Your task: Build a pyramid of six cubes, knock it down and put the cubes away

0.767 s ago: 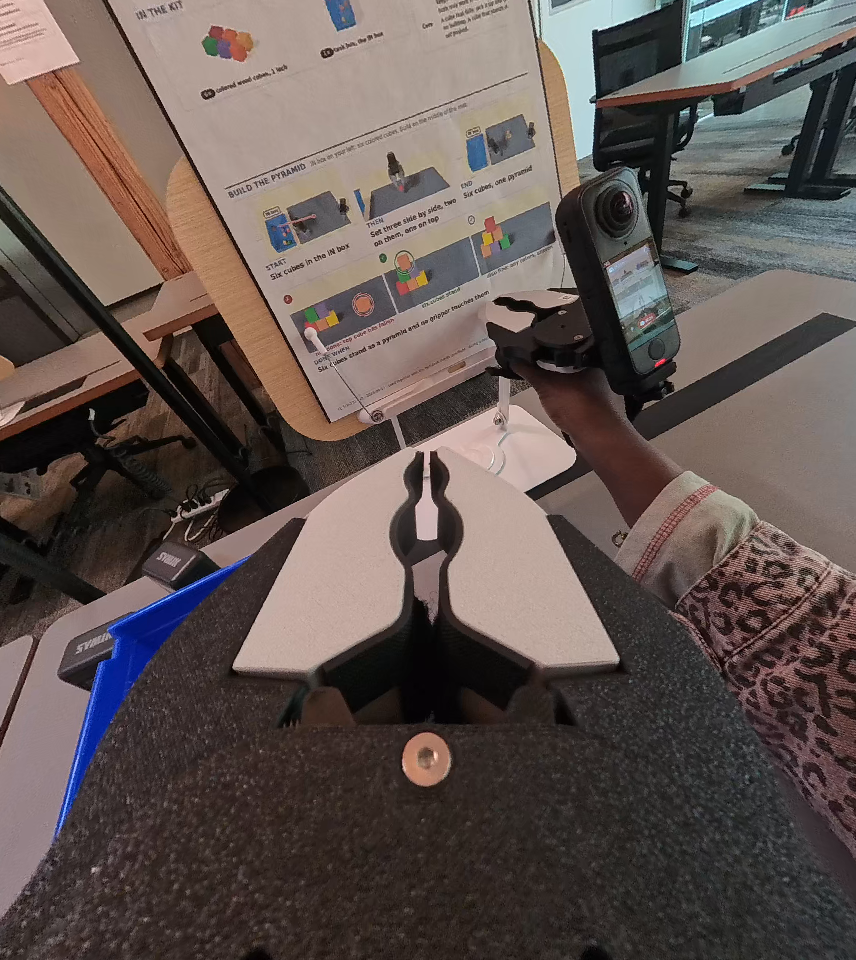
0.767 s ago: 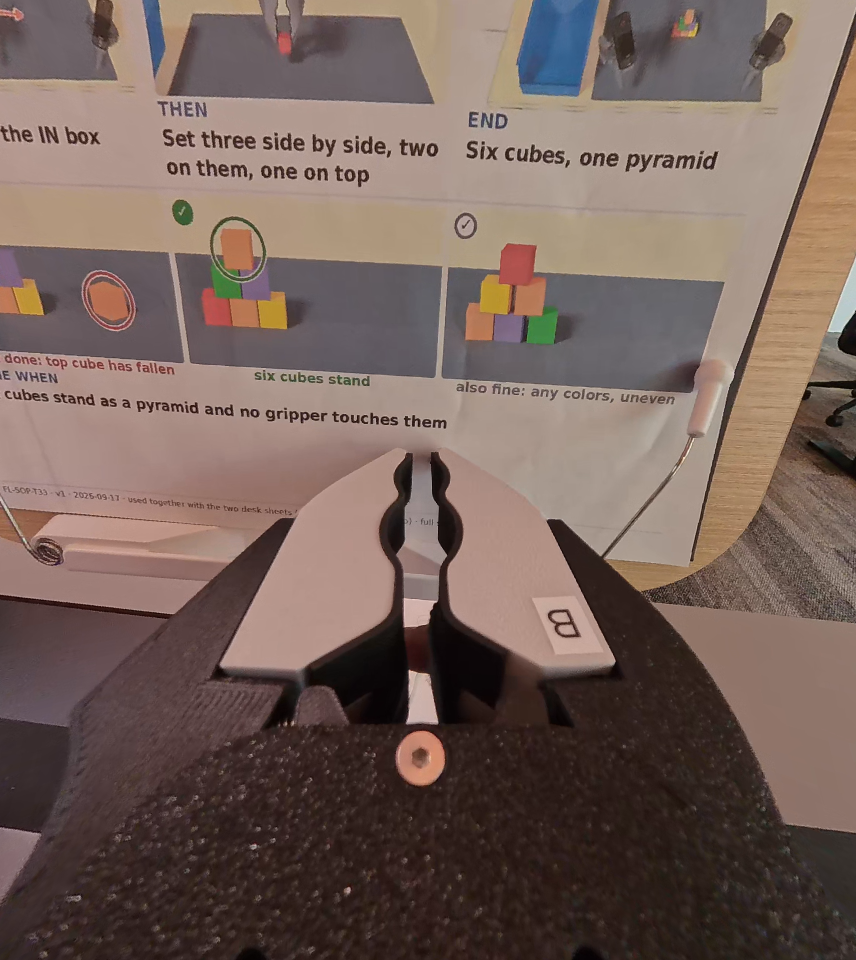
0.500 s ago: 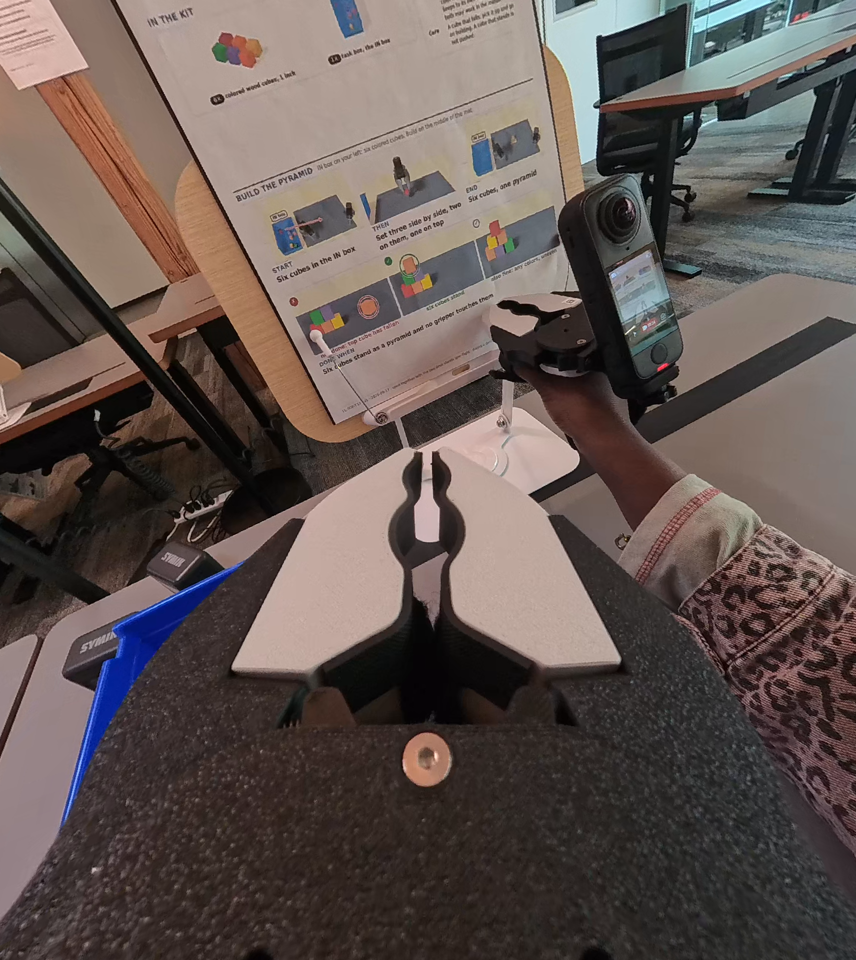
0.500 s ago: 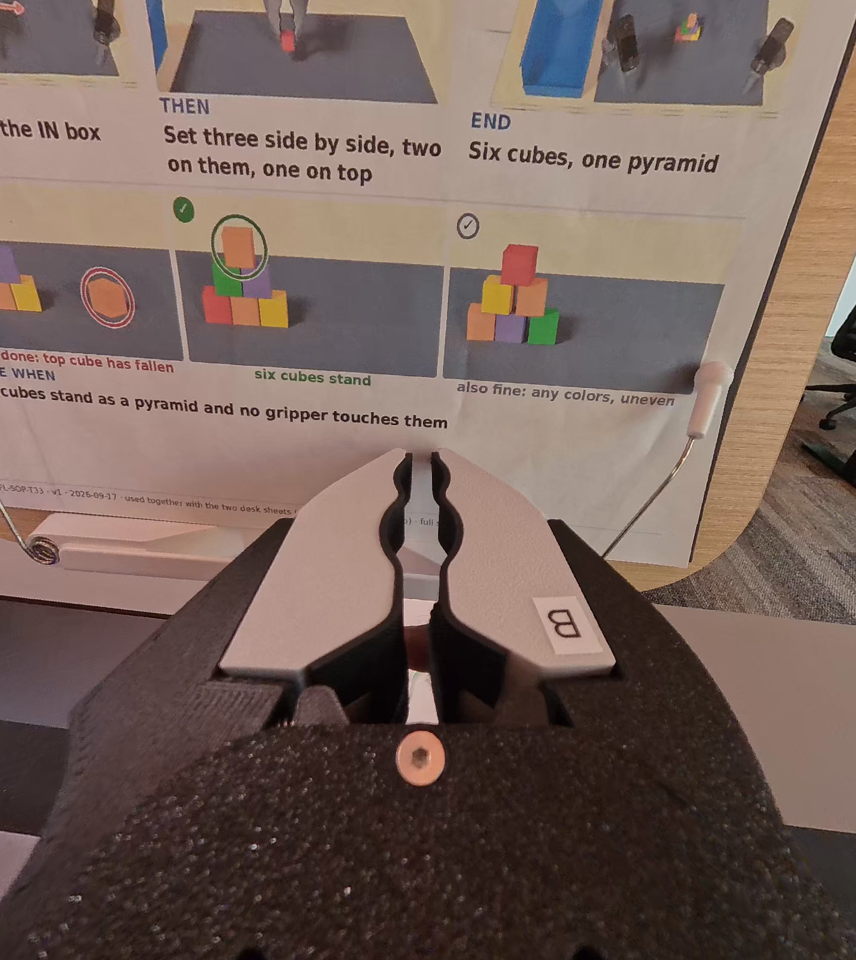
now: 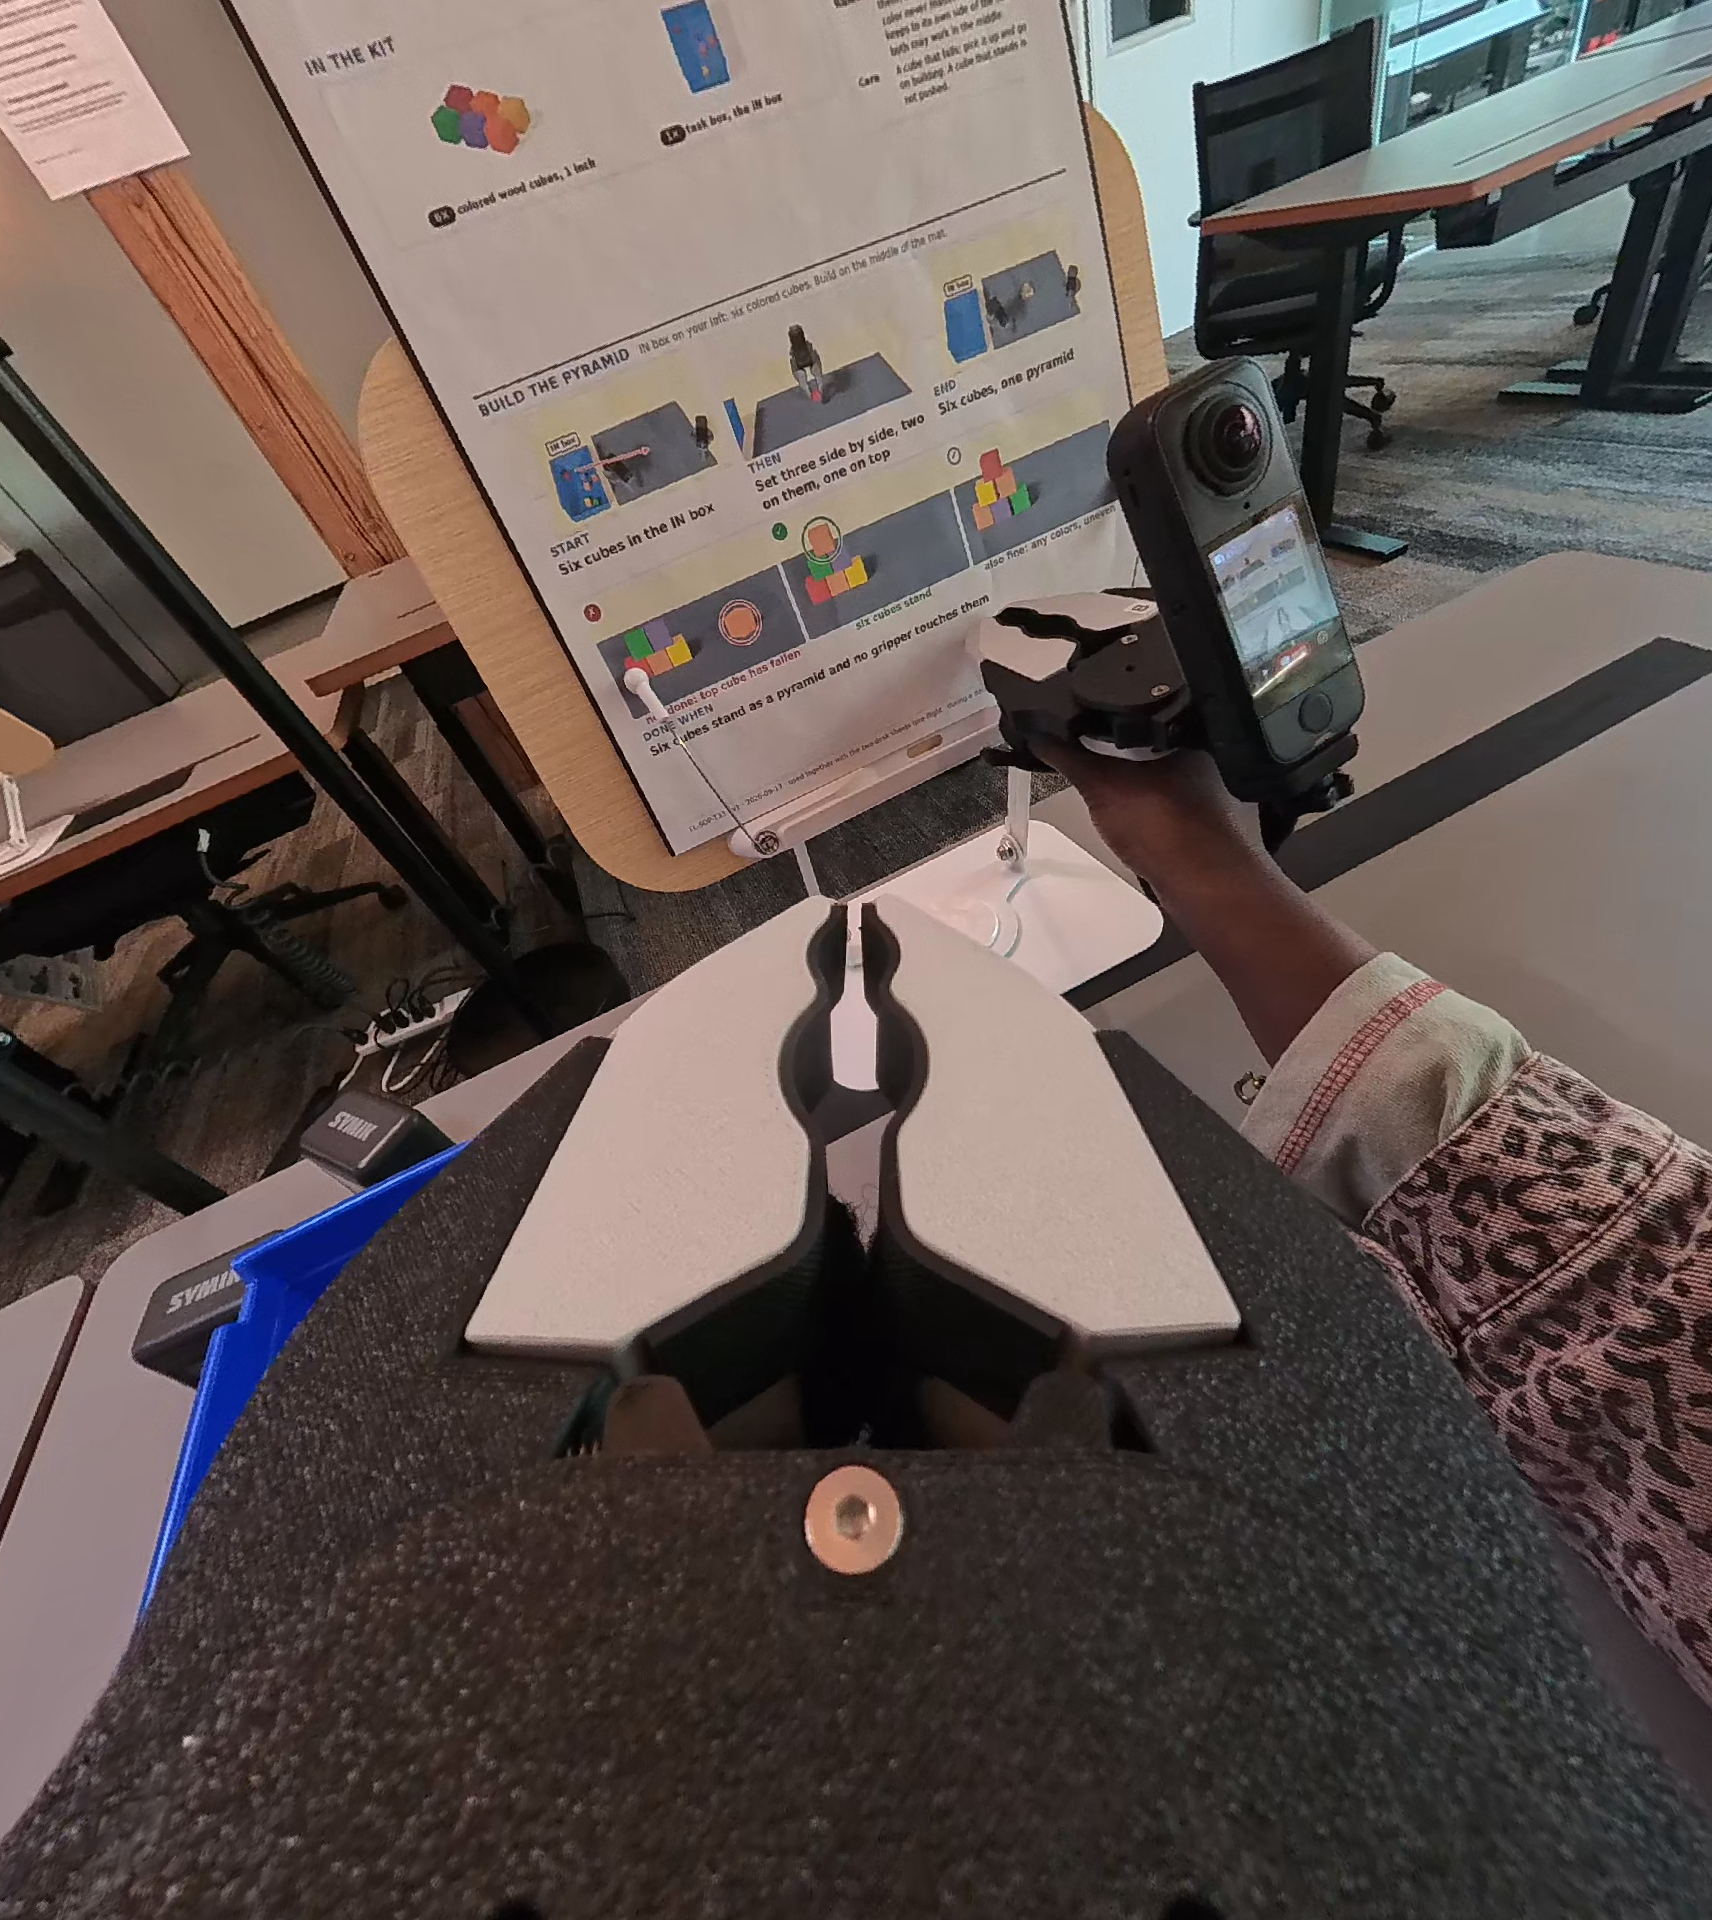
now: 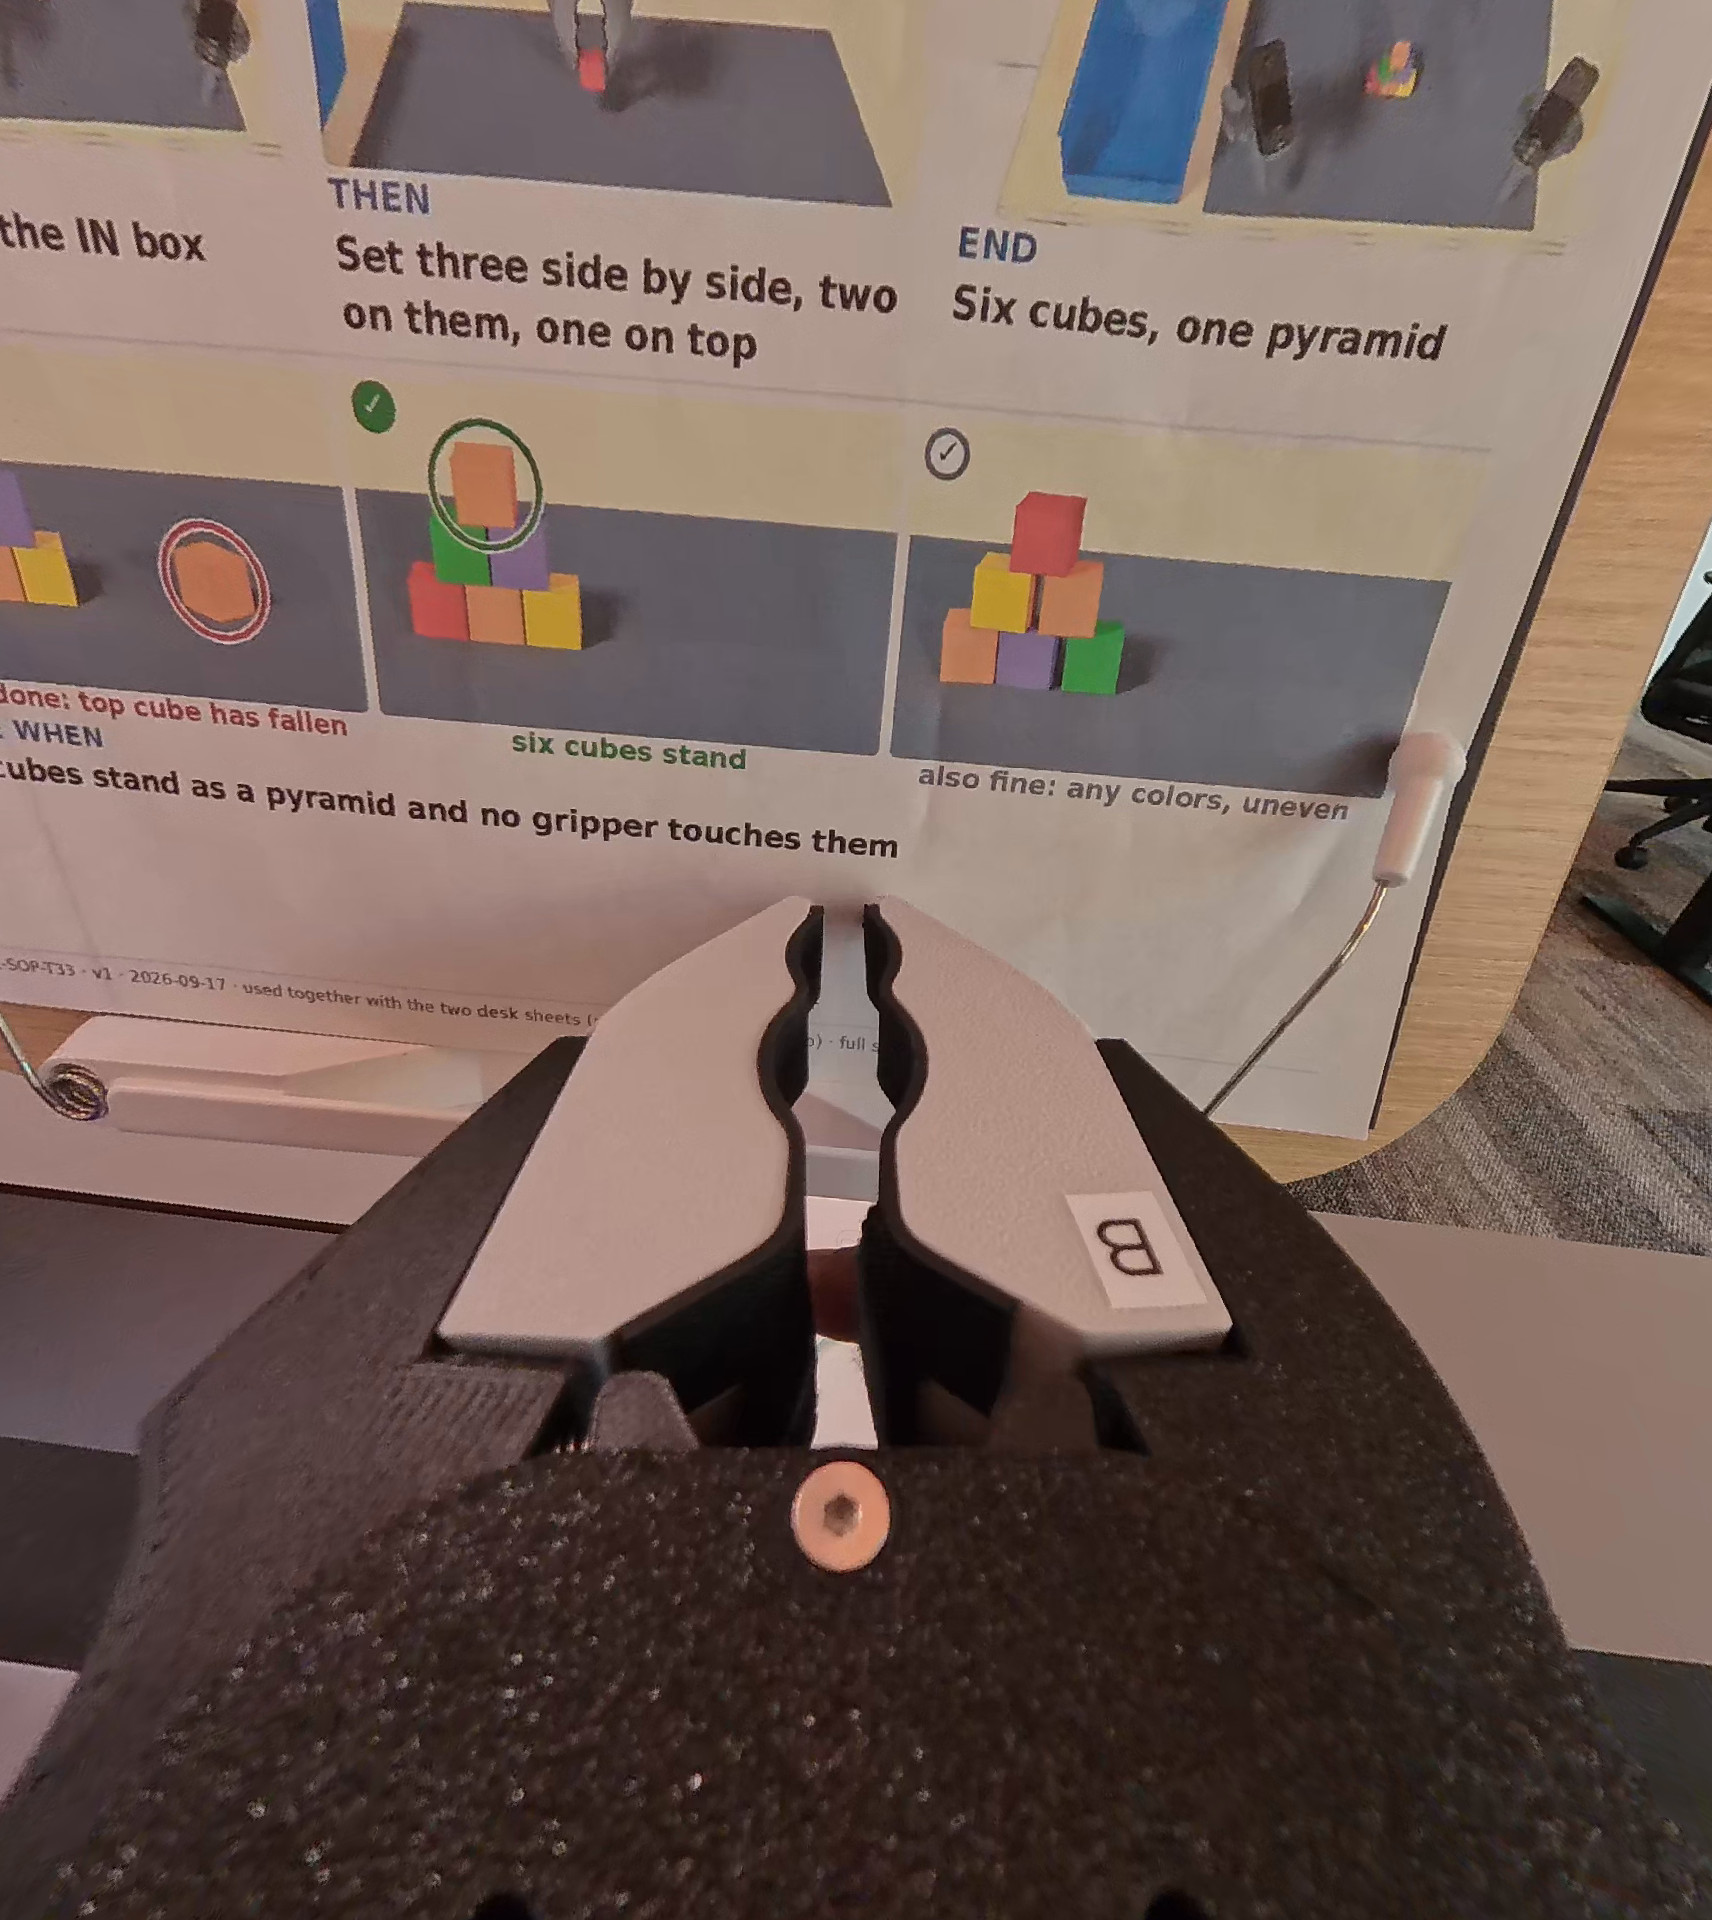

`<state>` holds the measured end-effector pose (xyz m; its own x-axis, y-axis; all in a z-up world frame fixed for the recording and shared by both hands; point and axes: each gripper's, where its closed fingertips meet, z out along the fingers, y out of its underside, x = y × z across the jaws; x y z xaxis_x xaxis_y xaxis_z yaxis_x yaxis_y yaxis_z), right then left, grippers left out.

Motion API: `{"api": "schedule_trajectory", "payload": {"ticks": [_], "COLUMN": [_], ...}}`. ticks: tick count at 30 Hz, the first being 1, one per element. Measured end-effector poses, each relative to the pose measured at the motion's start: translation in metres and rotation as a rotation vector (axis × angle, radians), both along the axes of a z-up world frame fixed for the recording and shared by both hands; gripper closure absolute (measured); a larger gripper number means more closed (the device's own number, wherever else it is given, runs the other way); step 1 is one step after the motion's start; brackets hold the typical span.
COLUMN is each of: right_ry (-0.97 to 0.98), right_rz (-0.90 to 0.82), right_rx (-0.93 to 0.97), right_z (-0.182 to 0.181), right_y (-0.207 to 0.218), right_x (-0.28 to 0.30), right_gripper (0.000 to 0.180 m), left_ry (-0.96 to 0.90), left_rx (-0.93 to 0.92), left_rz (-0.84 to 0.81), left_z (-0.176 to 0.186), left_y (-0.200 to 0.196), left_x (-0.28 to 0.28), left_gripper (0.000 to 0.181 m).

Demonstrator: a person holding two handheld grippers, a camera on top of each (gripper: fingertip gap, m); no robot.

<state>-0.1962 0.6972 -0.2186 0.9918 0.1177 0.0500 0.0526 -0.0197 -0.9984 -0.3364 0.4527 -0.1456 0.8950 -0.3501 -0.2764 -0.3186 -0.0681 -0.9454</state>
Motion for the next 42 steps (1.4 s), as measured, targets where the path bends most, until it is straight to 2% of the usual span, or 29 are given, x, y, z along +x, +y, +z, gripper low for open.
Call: {"api": "schedule_trajectory", "payload": {"ticks": [1, 10, 13, 17, 42], "right_ry": [-0.002, 0.001, 0.004, -0.022, -0.051], "right_rz": [0.001, -0.035, -0.016, -0.023, -0.035], "right_rx": [0.000, 0.031, 0.055, 0.099, 0.079], "right_z": [0.000, 0.017, 0.026, 0.037, 0.032], "right_y": [0.000, 0.003, 0.006, 0.006, 0.010], "right_x": [0.000, 0.027, 0.029, 0.029, 0.030], "right_gripper": [0.172, 0.165, 0.156, 0.157, 0.153], "left_ry": [0.000, -0.014, -0.013, -0.008, 0.010], "left_rx": [0.000, 0.004, 0.006, 0.008, -0.003], "left_rz": [0.000, 0.008, 0.012, 0.016, 0.020], "left_z": [0.000, 0.002, 0.002, 0.002, -0.004], "left_y": [0.000, 0.000, 0.000, 0.001, 0.005], "left_x": [0.000, -0.007, -0.009, -0.008, -0.005], "left_gripper": [0.178, 0.179, 0.178, 0.178, 0.178]}}
